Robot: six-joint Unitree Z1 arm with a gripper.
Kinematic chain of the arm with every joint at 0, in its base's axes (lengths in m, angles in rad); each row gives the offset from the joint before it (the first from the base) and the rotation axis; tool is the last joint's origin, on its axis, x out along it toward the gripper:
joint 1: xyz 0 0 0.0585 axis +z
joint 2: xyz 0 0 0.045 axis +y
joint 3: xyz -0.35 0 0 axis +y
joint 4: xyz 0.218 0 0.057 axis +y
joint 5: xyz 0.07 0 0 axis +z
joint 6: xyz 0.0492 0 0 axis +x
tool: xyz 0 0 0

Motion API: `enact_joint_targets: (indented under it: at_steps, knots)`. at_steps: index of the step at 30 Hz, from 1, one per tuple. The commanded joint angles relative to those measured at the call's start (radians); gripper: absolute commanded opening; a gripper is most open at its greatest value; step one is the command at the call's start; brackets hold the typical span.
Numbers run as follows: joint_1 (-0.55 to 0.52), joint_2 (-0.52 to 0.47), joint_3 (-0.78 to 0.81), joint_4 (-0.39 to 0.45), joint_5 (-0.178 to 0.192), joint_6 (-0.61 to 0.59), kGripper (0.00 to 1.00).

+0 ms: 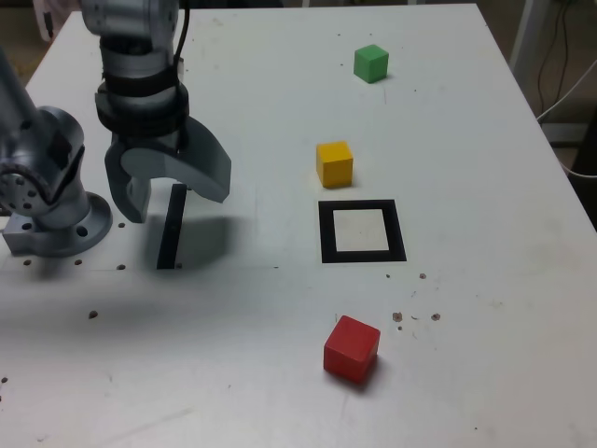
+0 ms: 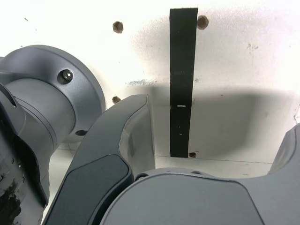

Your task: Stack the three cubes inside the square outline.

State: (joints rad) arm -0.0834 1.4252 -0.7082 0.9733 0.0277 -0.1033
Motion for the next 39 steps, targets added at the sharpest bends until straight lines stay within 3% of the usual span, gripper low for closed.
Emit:
enact_joint_targets:
  at_steps: [1,21,30,39]
  knots:
    - [-0.001,0.003,-0.005,0.005,0.004,-0.002,0.96]
    - [0.012,-0.010,0.003,0.018,0.013,-0.006,0.95]
    - [0.008,-0.016,-0.039,0.032,-0.012,-0.039,0.94]
    - [-0.066,0.009,-0.095,0.051,-0.027,-0.120,0.94]
